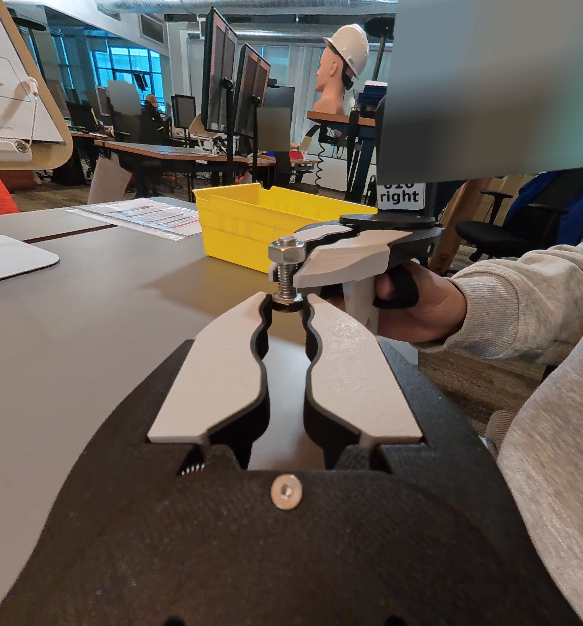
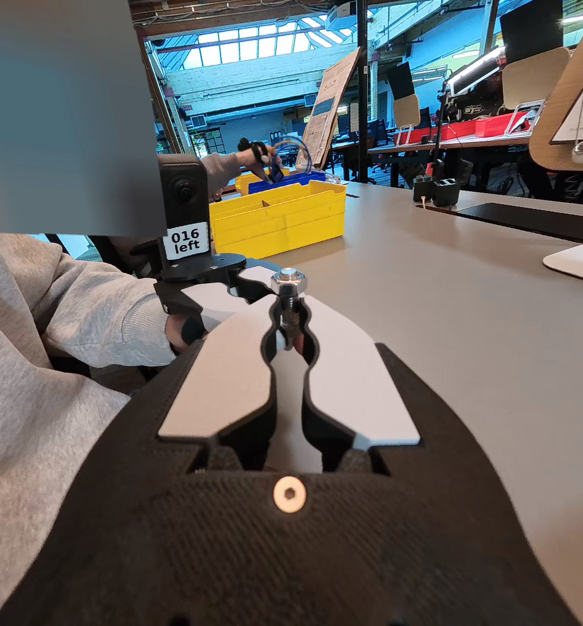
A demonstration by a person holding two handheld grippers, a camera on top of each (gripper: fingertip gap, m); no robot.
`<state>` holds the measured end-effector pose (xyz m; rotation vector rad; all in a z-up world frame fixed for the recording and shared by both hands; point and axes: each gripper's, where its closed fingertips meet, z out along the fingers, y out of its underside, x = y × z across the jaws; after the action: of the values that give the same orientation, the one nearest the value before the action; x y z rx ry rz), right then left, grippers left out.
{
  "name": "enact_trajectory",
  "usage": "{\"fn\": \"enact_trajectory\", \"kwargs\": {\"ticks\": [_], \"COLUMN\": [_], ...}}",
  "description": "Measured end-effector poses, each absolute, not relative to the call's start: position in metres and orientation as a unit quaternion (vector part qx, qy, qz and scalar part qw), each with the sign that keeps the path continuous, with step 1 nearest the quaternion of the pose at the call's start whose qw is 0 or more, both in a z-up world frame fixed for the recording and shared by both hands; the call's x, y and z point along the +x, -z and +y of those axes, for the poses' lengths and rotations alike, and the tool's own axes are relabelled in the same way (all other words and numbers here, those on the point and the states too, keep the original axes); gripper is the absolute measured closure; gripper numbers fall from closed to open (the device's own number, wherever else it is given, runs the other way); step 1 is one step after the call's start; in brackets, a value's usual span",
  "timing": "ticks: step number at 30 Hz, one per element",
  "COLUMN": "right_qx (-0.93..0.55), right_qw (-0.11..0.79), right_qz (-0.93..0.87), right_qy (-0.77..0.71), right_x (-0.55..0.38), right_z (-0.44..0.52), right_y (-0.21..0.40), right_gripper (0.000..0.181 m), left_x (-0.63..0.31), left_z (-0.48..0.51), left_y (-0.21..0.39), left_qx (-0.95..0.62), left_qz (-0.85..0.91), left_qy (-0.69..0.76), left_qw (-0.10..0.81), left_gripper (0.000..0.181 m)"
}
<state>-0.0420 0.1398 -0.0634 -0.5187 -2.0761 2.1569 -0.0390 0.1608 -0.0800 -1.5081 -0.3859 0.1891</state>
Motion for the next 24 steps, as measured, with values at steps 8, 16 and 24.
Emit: {"fn": "enact_trajectory", "kwargs": {"ticks": [8,16,24], "right_qx": [-0.173,-0.189,-0.150], "right_qw": [0.048,0.056,0.009], "right_qz": [-0.681,-0.665,-0.655], "right_qy": [-0.710,-0.720,-0.741], "right_x": [-0.042,-0.048,-0.028], "right_z": [0.140,0.144,0.141], "right_y": [0.063,0.058,0.045], "right_gripper": [0.171,0.154,0.167], "left_x": [-0.039,-0.042,-0.055], "left_z": [0.161,0.159,0.149], "left_y": [0.079,0.080,0.075], "left_qx": [-0.685,-0.686,-0.667], "left_qz": [-0.165,-0.170,-0.205], "left_qy": [-0.081,-0.082,-0.101], "left_qw": [0.705,0.702,0.709], "left_gripper": [0.164,0.164,0.164]}}
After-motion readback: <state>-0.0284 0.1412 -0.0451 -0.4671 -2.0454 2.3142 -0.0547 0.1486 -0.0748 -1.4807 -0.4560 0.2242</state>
